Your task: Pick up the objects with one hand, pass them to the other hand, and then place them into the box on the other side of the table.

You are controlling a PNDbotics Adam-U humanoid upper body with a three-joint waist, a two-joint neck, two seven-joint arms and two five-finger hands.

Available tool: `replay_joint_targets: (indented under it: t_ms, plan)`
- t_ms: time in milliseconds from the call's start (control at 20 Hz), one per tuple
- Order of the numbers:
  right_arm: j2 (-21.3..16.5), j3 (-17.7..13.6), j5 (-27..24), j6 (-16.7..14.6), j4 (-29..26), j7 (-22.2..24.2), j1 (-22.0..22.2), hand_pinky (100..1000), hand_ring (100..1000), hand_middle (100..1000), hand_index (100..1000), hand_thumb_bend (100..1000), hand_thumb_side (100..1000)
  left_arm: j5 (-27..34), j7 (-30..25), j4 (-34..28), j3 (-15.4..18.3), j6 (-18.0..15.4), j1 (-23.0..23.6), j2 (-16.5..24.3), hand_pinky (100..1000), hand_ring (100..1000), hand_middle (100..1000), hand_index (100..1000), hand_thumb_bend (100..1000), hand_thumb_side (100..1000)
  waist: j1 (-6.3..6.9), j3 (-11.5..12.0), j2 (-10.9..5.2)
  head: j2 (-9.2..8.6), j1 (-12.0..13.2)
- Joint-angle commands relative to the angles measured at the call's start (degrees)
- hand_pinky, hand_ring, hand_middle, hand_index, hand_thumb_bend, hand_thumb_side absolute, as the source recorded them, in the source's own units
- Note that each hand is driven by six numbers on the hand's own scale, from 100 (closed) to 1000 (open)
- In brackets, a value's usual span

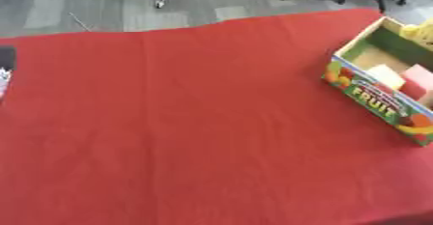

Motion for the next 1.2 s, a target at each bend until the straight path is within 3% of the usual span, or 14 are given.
replay_joint_targets:
  t_ms: [50, 400, 550, 700, 900, 1000, 1100, 1200]
  plan:
    - [-2.9, 0.0, 2.5, -1.5, 1.0, -0.2, -0.5, 844, 892, 468, 502, 100, 100, -0.2, 0.1, -0.9, 0.7, 0.0, -0.5, 1.2, 716, 622, 584, 870, 450, 787, -0.14, 0.0, -0.63, -0.80, -2.0]
    - [-2.9, 0.8, 4.0, -3.1, 2.1, -0.6, -0.9, 845, 896, 478, 512, 100, 100, -0.5, 0.0, -0.8, 0.6, 0.1, -0.6, 1.1, 716, 623, 585, 871, 446, 791, -0.10, -0.1, -0.55, -0.59, -5.0]
    - [-3.1, 1.3, 5.1, -4.5, 1.9, 0.3, -1.0, 871, 947, 575, 638, 100, 100, -0.5, 0.0, -0.8, 0.6, 0.1, -0.6, 1.1, 716, 623, 584, 871, 444, 791, -0.12, 0.0, -0.52, -0.37, -5.0]
    - [-3.5, 1.4, 8.6, -7.0, 1.7, 2.1, -1.0, 919, 1000, 723, 788, 100, 223, -0.6, 0.0, -0.8, 0.7, 0.2, -0.6, 1.1, 716, 623, 584, 872, 444, 790, -0.13, 0.0, -0.51, -0.14, -4.7]
    - [-3.5, 1.0, 13.2, -10.0, 1.9, 3.5, -1.2, 969, 1000, 808, 900, 100, 186, -0.7, 0.0, -0.8, 0.6, 0.2, -0.5, 1.0, 715, 623, 584, 872, 445, 787, -0.12, 0.0, -0.51, 0.51, -3.7]
    - [-3.6, 0.8, 15.3, -10.5, 2.2, 3.6, -1.4, 981, 1000, 833, 941, 100, 250, -0.8, -0.1, -0.8, 0.6, 0.2, -0.5, 0.9, 715, 623, 584, 872, 445, 786, -0.10, 0.0, -0.52, 1.03, -3.1]
    - [-3.6, 0.6, 17.4, -10.0, 2.6, 3.3, -1.5, 992, 1000, 831, 944, 240, 549, -0.7, 0.0, -0.8, 0.7, 0.3, -0.4, 0.9, 714, 623, 583, 872, 443, 787, -0.06, 0.0, -0.51, 1.60, -2.6]
    - [-3.5, 0.6, 18.6, -9.0, 2.9, 3.1, -1.8, 990, 1000, 826, 936, 335, 647, -0.7, 0.1, -0.8, 0.7, 0.4, -0.4, 0.9, 714, 622, 582, 872, 442, 787, -0.01, 0.1, -0.48, 1.87, -2.3]
